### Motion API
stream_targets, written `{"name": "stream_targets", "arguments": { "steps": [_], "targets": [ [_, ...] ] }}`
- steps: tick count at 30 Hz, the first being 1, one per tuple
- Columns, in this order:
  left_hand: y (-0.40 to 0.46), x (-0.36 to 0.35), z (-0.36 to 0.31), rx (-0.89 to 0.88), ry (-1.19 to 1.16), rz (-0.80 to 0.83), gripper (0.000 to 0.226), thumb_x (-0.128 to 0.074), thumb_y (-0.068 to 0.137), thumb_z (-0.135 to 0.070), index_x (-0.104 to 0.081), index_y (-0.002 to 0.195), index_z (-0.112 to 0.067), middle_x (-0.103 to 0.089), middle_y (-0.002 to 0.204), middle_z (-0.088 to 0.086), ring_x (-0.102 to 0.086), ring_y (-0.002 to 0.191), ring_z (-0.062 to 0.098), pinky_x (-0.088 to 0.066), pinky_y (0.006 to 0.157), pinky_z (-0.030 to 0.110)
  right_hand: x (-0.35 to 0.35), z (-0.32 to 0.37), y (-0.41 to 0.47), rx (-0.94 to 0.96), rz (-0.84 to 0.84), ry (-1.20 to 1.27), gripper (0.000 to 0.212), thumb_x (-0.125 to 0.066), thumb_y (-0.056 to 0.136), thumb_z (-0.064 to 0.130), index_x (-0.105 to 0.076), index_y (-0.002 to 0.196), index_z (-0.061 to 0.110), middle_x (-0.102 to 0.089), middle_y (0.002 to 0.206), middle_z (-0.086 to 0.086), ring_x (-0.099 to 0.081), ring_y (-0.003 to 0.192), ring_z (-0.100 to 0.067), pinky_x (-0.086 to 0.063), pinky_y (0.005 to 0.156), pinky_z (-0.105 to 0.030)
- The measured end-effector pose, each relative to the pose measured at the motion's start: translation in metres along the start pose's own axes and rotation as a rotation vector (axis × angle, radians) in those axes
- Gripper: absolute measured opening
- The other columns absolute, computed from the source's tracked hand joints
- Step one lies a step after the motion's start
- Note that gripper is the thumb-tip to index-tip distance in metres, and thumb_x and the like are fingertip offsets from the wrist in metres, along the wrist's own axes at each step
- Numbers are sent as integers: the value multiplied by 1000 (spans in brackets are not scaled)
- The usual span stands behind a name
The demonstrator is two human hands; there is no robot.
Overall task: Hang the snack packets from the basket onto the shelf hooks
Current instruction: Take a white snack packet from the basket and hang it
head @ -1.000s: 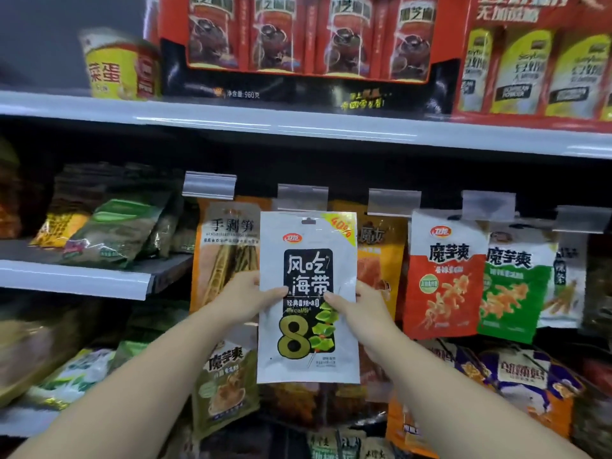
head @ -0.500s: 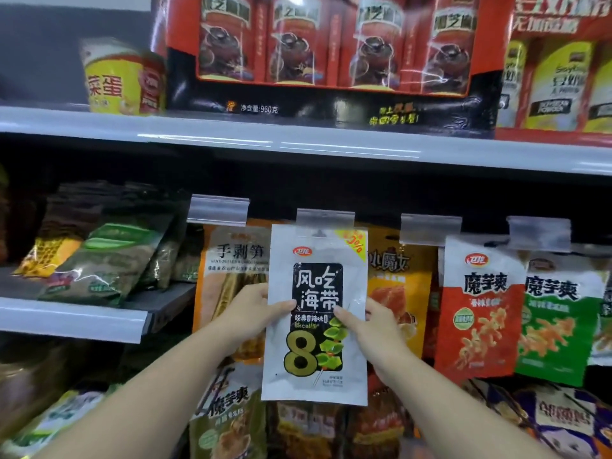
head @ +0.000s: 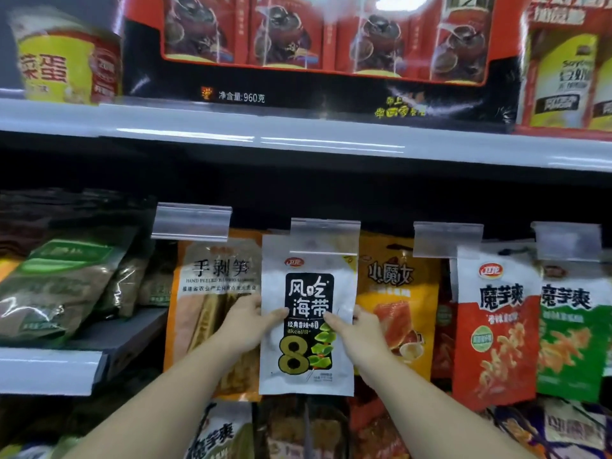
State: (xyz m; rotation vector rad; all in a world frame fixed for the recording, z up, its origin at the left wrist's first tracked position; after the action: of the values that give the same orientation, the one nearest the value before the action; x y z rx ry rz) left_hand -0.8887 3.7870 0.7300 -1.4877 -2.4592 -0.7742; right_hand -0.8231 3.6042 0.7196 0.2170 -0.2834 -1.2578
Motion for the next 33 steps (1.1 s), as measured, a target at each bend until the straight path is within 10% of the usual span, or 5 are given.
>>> {"name": "stream_targets", "arguments": {
  "steps": [6, 15, 19, 23, 33],
  "targets": [
    [6, -9, 13, 19, 10, -63, 31, -67, 85, -36, -67, 109, -17, -72, 108, -1, -67, 99, 17, -54, 90, 38, 2, -8, 7, -3, -23, -39, 17, -66, 88, 20, -60, 104, 15, -66, 87, 11, -60, 79, -2, -45, 63, -18],
    [-19, 1, 5, -100, 234, -279, 50, -72, 78, -45, -57, 115, -14, -67, 90, -7, -60, 73, 2, -48, 58, 15, 14, 1, -17, 37, -160, -404, 60, -72, 82, 32, -45, 131, 7, -61, 91, 3, -59, 90, -17, -48, 78, -31],
    [-37, 10, 12, -104, 537, -292, 66, -63, 77, -61, -50, 125, -18, -60, 120, 0, -60, 101, 20, -56, 76, 38, 23, 4, -43, 90, -167, -609, 46, -64, 88, 31, -50, 126, 9, -59, 93, 5, -58, 96, -21, -50, 84, -36],
    [-68, 13, 22, -66, 752, -239, 49, -54, 85, -57, -49, 121, -23, -55, 119, -4, -59, 96, 19, -54, 69, 35, 29, -3, -79, 132, -87, -937, 40, -55, 92, 32, -52, 127, 13, -60, 124, -7, -57, 112, -27, -50, 87, -40],
    [-174, -15, 27, -155, 1057, -41, 44, -47, 93, -49, -48, 124, -18, -53, 124, 2, -49, 115, 25, -44, 68, 36, 57, -26, -185, 162, 45, -1387, 35, -43, 97, 32, -47, 125, 12, -55, 118, -10, -48, 112, -31, -51, 81, -41]
  ]
}}
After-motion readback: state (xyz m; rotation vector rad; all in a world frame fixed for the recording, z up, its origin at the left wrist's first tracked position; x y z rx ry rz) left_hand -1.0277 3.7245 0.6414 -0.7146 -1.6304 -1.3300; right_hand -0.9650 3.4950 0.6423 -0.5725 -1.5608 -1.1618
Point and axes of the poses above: each hand's wrist, its own y-axis towards the middle knuckle, its own x-axis out of the back of the hand, z = x × y, the point moved 2 cm from there along y, towards the middle knuckle
